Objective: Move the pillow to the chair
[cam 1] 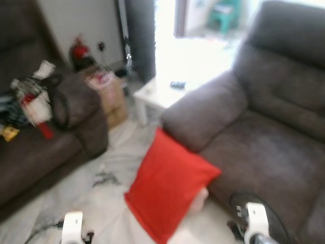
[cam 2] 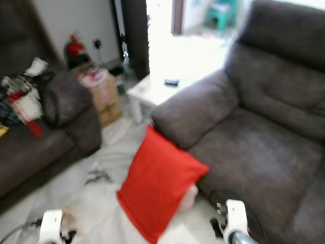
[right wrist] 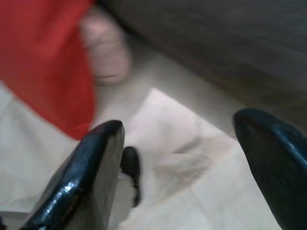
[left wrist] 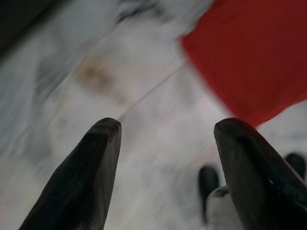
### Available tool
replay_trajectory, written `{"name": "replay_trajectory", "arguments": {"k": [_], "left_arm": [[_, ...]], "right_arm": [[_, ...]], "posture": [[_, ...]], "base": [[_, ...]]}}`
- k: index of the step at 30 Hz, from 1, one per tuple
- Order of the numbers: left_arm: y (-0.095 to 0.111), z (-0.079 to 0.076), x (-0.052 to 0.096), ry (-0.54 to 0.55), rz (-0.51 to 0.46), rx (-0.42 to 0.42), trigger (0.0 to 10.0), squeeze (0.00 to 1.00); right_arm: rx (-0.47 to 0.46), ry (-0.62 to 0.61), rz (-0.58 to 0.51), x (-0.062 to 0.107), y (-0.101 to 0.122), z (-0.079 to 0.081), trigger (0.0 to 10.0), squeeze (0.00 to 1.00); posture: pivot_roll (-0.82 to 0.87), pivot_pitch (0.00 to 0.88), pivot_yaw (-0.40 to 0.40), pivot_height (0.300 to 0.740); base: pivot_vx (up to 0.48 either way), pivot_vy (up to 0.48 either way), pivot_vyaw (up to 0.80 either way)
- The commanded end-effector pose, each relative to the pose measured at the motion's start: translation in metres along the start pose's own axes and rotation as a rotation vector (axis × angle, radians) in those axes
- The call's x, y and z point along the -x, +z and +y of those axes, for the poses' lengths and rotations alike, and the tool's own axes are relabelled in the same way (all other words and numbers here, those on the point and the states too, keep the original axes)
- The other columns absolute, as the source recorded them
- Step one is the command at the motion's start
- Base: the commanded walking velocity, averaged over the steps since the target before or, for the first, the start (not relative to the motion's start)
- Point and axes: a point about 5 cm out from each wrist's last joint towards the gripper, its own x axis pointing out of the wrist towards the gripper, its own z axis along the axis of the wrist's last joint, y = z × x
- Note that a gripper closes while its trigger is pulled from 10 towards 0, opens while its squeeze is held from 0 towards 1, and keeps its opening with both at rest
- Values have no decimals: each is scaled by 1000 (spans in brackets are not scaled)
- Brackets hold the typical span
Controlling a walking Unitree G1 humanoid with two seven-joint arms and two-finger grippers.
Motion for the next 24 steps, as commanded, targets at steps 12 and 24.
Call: {"name": "replay_trajectory", "arguments": {"k": [12, 24], "left_arm": [[-3, 10, 1, 24, 11, -10, 10000, 0], [-3, 10, 1, 23, 15, -23, 10000, 0]], "right_arm": [[-7, 18, -24, -2, 6, 7, 10000, 0], [29, 31, -33, -2, 8, 8, 10000, 0]], "posture": [[1, 51, 20, 740], [-1, 44, 20, 740]], "base": [[300, 0, 0], [0, 0, 67]]}}
